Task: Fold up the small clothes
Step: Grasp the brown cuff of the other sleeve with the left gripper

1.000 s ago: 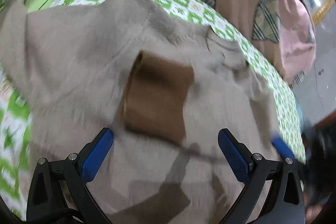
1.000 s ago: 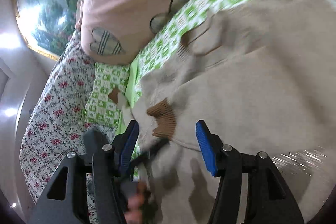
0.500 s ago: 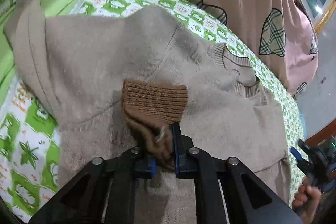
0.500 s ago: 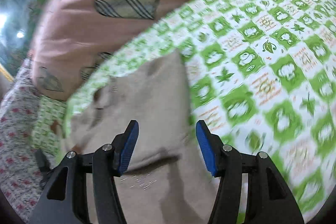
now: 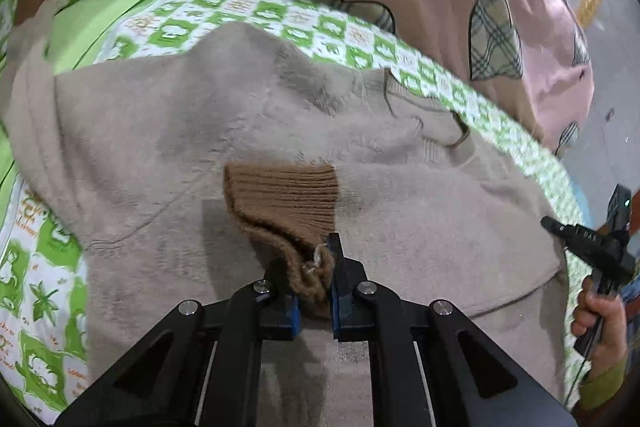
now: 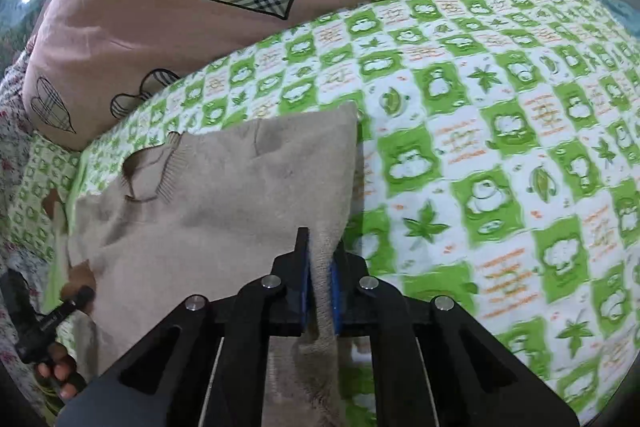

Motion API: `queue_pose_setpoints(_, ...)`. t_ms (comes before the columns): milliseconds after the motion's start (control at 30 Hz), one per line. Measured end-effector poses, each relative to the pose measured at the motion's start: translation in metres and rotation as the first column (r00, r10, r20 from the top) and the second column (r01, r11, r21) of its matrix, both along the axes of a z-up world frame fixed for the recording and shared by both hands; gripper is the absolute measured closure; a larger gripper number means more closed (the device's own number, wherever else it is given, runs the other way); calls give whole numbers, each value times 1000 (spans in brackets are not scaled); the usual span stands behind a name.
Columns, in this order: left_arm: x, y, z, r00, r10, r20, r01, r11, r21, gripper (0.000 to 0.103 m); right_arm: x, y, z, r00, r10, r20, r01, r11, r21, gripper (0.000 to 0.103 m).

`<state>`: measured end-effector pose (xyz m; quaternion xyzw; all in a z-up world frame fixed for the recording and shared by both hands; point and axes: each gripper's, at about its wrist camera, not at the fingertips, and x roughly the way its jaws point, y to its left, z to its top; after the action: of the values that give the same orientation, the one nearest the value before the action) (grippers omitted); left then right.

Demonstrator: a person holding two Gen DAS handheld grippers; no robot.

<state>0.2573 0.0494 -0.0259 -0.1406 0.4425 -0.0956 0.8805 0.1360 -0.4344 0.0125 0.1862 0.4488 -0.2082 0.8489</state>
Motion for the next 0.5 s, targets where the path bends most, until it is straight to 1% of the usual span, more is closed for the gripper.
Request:
queue_pose_setpoints(33,1,-2,-4,1000,4,-12,-3,1000,19,94,2,0,-5,1000,0,-22,0,1000,-16,94)
queue_pose_setpoints(67,1,-1,-7,1000,7,-26,-7,1000,21,93,4,1,-11,999,1,-43,-2,1000,-28,94)
queue_pose_setpoints(100,0,2,-8,999,11,-32,-11,1000,6,93,6,1,-18,998,2,-67,-4,1000,-29,94)
queue_pose_setpoints(133,-3,8,-5,999,19,-28,-19,1000,-6,88,5,1,-21,997,-8,-77,6,1000,-28,93)
queue_pose_setpoints(167,-7,12,-2,999,33,-18,-33,999,3,85,2,1,-19,997,-25,-70,22,999,-39,90)
queue_pose_setpoints(200,-11,16,1,999,44,-7,-44,999,18,84,-3,6,-10,996,-62,-65,56,995,-88,85)
queue_pose_setpoints(233,-14,21,3,998,55,2,-55,998,29,84,-6,12,-4,994,-84,-64,75,988,-131,83)
queue_pose_setpoints(267,-15,25,3,998,62,-1,-62,998,31,84,-9,20,3,994,-92,-52,82,983,-162,83)
queue_pose_setpoints(300,-16,28,1,998,67,-9,-67,997,28,84,-12,31,9,997,-71,-21,67,984,-166,82)
queue_pose_setpoints(333,-16,31,0,997,71,-18,-71,997,25,84,-16,45,13,1000,-14,23,17,991,-129,81)
queue_pose_setpoints(367,-17,32,-1,997,76,-24,-75,997,25,84,-16,58,11,997,60,51,-57,996,-66,78)
queue_pose_setpoints(400,-19,34,-2,997,78,-25,-77,997,27,84,-15,64,3,994,104,36,-103,994,-22,70)
queue_pose_setpoints(433,-23,35,-1,997,80,-22,-79,996,29,84,-14,68,-6,994,111,-4,-111,994,-16,64)
queue_pose_setpoints(500,-30,42,3,996,86,-15,-85,996,35,84,-16,66,-20,994,80,-75,-84,995,-48,65)
